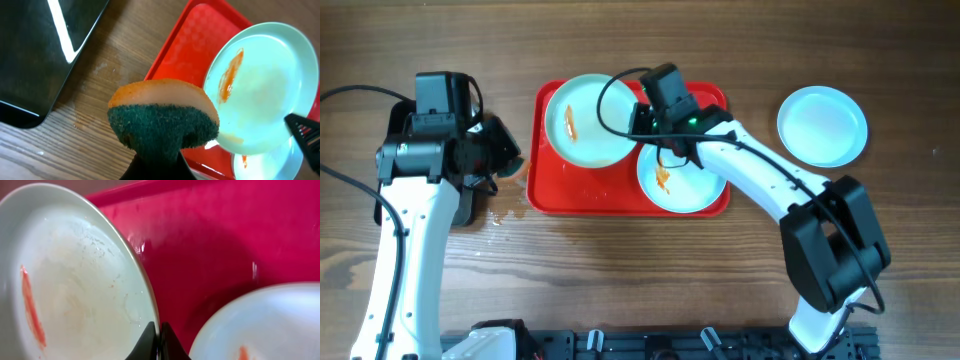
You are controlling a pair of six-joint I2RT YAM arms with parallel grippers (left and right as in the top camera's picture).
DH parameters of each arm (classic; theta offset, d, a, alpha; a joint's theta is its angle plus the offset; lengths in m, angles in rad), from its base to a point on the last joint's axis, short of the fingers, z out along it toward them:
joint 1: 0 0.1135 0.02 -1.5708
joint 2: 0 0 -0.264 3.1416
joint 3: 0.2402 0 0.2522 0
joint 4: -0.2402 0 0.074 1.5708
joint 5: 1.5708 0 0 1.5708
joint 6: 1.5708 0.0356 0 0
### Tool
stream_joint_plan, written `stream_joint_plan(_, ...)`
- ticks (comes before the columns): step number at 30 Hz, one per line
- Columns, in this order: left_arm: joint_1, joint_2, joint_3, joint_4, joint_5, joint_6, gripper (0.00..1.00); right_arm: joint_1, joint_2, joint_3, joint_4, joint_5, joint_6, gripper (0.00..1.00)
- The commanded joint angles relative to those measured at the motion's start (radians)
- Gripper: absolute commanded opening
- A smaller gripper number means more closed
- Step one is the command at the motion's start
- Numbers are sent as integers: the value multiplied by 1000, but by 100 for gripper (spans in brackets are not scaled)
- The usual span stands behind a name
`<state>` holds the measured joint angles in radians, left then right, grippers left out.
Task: Clean dirty plates on tray and stack at the side
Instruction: 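Grasp the upper plate rim with the right gripper, lower sponge onto it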
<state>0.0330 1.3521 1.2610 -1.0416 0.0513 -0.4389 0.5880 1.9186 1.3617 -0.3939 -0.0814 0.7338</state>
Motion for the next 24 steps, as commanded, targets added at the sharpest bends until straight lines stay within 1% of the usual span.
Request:
stream_joint_plan(1,-12,30,-1,-8,12,13,4,74,21,-26,0,-8,60,5)
stream_joint_plan(4,-22,45,-1,-14,12,13,4,133,40,-30,-13,37,76,4)
stream_joint_plan(7,-39,57,-1,-14,12,13,4,164,77,-30,-42,143,164,4)
stream_joint_plan(10,-64,71,-1,-13,12,13,4,168,125,-30,-56,122,166,4)
stream_joint_plan(14,-82,105,-1,-13,12,13,4,164,161,-30,-66,154,167,4)
stream_joint_plan(21,-85,171,-1,3,12,13,4,163,161,-30,-58,245,159,4)
stream_joint_plan(23,-97,200,-2,16,12,13,4,158,162,-30,-42,237,147,4)
stream_joint_plan(24,-109,214,-8,37,13,13,4,157,162,-30,-29,218,117,5)
